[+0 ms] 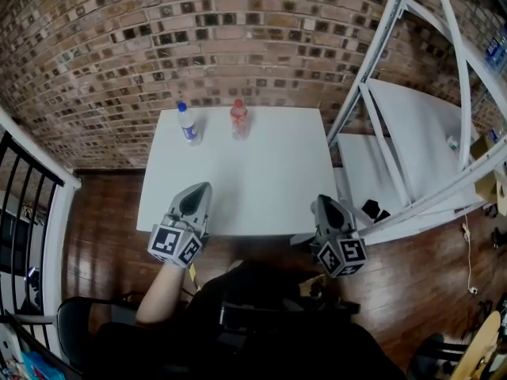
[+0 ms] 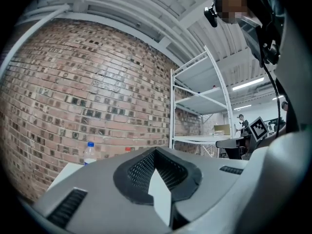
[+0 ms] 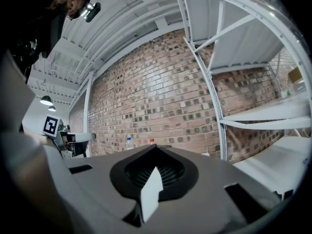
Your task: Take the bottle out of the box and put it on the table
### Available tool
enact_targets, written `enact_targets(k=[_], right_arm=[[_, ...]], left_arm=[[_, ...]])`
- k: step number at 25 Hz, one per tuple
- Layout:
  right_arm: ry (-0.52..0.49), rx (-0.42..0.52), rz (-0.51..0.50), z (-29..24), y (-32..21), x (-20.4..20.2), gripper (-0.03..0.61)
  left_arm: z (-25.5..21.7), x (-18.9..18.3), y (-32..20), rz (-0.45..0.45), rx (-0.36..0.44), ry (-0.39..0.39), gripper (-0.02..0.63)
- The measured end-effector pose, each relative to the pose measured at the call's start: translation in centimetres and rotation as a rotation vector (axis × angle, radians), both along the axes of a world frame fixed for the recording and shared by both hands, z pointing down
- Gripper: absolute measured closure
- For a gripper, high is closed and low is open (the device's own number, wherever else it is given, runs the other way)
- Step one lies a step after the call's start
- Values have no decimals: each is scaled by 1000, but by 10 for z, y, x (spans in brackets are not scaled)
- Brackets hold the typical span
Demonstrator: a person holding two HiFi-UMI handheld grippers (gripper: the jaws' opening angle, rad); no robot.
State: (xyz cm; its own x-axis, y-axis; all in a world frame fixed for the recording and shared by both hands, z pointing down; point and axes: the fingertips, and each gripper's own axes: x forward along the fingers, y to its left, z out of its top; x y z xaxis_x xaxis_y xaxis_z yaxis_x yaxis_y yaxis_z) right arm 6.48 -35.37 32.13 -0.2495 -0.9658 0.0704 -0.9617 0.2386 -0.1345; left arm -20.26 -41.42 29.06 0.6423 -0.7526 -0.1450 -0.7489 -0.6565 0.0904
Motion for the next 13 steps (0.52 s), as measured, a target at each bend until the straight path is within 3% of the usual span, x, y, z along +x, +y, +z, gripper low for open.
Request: enact_targets(k=[4,13], right_arm=[[10,0,6,2,-3,0,577],[4,-8,34,5,-7,11,577]], left_arm=[[5,-10,-3,-56,17,-19,611],[15,-21,-7,-68,-10,1,611]])
